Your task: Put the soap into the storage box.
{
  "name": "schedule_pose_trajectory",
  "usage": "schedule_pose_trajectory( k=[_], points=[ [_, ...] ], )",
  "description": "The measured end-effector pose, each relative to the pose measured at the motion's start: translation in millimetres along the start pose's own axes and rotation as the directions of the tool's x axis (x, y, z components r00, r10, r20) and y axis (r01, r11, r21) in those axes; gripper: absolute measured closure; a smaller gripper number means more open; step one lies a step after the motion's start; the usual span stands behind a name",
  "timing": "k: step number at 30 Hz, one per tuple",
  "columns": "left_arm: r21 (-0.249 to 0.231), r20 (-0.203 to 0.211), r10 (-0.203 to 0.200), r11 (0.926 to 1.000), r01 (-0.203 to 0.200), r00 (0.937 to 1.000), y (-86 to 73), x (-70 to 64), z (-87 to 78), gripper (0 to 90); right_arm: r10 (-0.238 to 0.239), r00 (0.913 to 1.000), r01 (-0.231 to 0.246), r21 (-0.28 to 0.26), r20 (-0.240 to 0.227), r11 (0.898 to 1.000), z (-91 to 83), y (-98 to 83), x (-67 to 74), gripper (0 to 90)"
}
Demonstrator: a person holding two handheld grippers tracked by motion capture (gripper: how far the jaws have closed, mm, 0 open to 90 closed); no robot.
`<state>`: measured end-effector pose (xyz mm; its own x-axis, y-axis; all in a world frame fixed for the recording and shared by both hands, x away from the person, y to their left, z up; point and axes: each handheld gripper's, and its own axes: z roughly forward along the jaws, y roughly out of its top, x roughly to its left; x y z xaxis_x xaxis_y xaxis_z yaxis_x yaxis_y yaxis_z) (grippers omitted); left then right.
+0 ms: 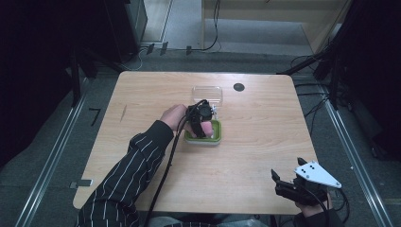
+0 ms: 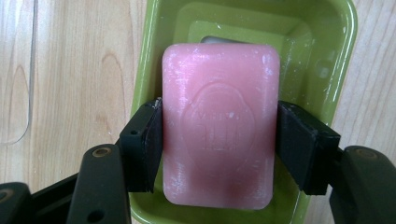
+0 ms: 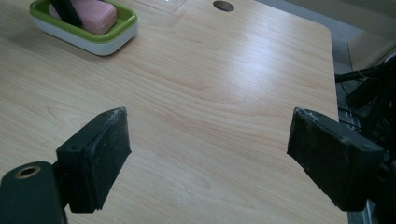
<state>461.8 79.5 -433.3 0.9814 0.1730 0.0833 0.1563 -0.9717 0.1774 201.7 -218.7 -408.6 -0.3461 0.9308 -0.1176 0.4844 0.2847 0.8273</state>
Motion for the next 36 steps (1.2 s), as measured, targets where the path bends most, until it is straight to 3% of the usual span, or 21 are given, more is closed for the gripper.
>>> schedule_pose_trajectory(
  k=[13,17,21,26,36],
  points=[
    [-0.002,0.011,-0.031,0.9995,0.031,0.9995,0.3,2.5,-6.8,35.5,0.004,1.0,-0.004,0.0,0.003,1.0,-1.7,-1.6,-1.9,13.5],
    [0.008,0.006,-0.056,0.9984,0.056,0.9984,-1.1,2.7,-8.7,31.7,0.003,1.0,-0.003,0.001,0.003,1.0,-1.3,-1.3,-1.4,13.5],
    [0.023,0.019,-0.086,0.9961,0.085,0.9961,-2.2,1.3,-11.7,23.5,0.004,1.0,-0.003,0.002,-0.002,1.0,-1.0,-0.6,-0.8,13.5],
    [0.035,0.007,-0.108,0.9936,0.108,0.9941,-2.5,-2.8,-17.1,14.2,0.001,1.0,-0.001,-0.002,-0.003,1.0,0.0,0.0,-0.8,13.5],
    [0.071,-0.006,-0.149,0.9863,0.149,0.9888,-6.9,-16.1,-30.4,8.6,0.003,1.0,-0.003,-0.006,-0.004,1.0,-0.4,-0.2,-1.7,13.5]
  ],
)
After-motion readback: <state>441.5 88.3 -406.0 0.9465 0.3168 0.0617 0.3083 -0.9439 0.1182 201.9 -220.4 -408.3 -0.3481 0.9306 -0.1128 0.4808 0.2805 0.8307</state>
